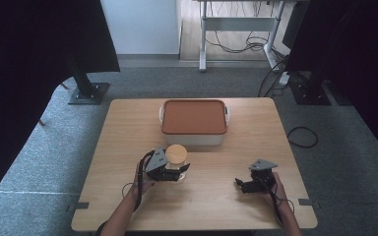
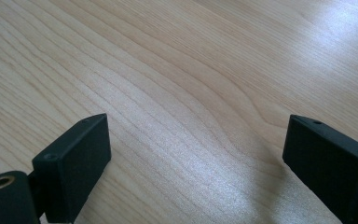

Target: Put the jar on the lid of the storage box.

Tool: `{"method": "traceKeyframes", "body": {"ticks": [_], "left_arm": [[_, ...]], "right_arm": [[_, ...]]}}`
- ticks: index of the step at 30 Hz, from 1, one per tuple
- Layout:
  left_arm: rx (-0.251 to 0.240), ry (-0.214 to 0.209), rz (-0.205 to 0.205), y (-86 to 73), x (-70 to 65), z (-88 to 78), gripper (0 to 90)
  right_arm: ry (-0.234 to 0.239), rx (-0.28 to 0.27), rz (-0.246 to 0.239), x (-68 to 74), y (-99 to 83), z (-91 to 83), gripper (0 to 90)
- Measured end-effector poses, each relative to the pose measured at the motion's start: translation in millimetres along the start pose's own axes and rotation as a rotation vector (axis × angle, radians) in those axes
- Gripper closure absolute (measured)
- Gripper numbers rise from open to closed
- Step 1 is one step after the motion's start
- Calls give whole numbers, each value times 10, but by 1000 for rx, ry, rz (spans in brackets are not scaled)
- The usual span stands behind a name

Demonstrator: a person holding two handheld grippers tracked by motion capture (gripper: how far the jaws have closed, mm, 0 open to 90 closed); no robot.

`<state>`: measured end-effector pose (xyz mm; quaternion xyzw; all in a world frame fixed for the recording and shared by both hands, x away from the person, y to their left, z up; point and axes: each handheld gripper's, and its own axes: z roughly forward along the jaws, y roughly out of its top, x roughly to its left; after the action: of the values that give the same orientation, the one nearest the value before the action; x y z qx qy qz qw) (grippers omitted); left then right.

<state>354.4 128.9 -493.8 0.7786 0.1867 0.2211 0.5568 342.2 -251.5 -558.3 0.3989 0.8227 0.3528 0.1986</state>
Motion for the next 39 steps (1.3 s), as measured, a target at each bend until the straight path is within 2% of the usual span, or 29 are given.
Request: {"method": "traceKeyframes", "body": {"ticks": [39], "left_arm": [[-11, 32, 28, 194, 141, 47, 252]], "right_arm": [[1, 0, 0, 0, 0, 0, 74]]}}
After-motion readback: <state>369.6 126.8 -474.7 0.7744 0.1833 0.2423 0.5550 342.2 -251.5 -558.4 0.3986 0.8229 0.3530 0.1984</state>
